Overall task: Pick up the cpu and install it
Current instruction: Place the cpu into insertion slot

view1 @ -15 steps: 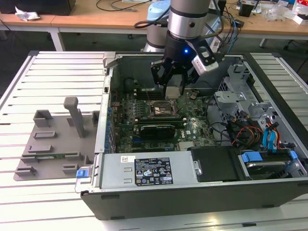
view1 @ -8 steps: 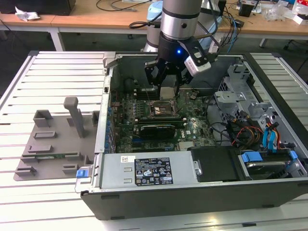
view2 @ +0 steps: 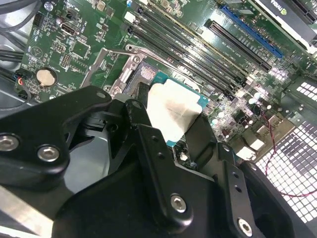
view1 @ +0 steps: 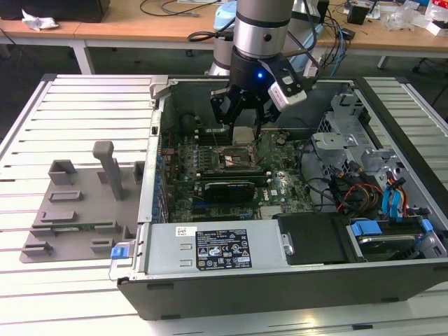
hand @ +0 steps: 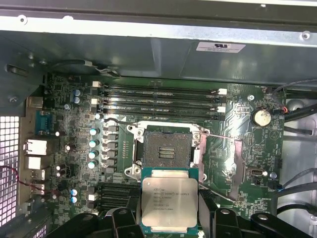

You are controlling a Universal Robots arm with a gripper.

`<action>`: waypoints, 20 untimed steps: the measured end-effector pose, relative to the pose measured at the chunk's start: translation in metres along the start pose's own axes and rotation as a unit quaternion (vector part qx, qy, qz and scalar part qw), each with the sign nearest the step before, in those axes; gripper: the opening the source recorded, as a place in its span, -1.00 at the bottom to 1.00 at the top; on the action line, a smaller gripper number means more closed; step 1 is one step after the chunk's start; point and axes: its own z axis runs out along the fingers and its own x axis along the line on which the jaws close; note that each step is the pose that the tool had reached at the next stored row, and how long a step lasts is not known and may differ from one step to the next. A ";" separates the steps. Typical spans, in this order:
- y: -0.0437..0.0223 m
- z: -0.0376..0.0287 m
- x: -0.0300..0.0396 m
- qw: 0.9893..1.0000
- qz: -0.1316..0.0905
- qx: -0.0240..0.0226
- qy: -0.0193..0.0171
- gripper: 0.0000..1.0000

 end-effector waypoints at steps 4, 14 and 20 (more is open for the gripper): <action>0.0000 0.0001 0.0000 1.000 0.000 0.000 0.000 0.09; 0.0000 0.0002 0.0000 0.999 0.042 0.000 0.001 0.09; 0.0000 0.0006 -0.0001 0.996 0.091 0.001 0.002 0.09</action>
